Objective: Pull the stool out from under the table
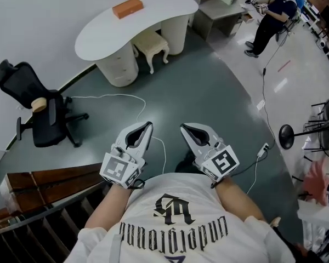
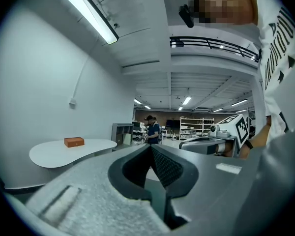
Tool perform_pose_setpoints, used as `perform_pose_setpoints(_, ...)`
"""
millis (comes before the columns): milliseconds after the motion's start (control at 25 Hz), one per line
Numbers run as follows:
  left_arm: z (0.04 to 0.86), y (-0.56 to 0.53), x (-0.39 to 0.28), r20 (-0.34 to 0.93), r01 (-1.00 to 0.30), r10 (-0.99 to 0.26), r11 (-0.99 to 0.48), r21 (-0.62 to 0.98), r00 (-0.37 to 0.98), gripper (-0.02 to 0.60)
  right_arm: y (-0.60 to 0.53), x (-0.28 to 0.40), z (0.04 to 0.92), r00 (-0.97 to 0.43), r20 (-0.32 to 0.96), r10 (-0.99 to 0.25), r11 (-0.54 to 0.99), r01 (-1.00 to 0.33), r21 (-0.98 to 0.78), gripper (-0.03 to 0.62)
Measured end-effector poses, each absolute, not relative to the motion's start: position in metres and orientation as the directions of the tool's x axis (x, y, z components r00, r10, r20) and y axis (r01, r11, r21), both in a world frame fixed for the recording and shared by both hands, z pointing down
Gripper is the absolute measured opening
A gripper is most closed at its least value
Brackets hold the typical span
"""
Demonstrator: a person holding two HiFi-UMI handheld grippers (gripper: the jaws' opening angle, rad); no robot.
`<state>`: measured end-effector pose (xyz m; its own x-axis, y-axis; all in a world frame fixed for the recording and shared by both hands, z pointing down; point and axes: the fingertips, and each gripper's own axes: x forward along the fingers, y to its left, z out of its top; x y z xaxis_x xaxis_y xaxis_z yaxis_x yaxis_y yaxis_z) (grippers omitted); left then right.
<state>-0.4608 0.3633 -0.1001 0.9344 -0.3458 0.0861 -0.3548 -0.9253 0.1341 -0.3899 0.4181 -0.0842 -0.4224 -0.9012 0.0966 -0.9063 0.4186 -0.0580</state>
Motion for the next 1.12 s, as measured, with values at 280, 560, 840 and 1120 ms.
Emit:
perform_pose_setpoints(280,-0.094,0.344,-0.349,0.102,-0.379,-0.368,-0.914,0.141,0.924,0.008,0.404,-0.281,-0.083,-0.47,0.137,-0.872,0.467,-0.883,-0.054,0.002)
perform_pose_setpoints(560,-0.076,0.317,-0.3,0.145,-0.406,-0.385,-0.9,0.161,0.911,0.008,0.374,-0.223,-0.078,-0.48,0.121,-0.869,0.467,-0.876,-0.122,0.002)
perform_pose_setpoints(840,-0.068,0.257,-0.276,0.115,-0.404,-0.389,-0.898,0.173,0.914,0.008,0.312,-0.203,-0.072,-0.496,0.15,-0.855,0.49,-0.868,-0.076,0.002)
perform_pose_setpoints(1120,-0.064,0.166,-0.275,0.097,-0.403,-0.392,-0.898,0.175,0.915,0.008,0.221,-0.2,-0.082,-0.486,0.134,-0.863,0.483,-0.874,-0.061,0.002)
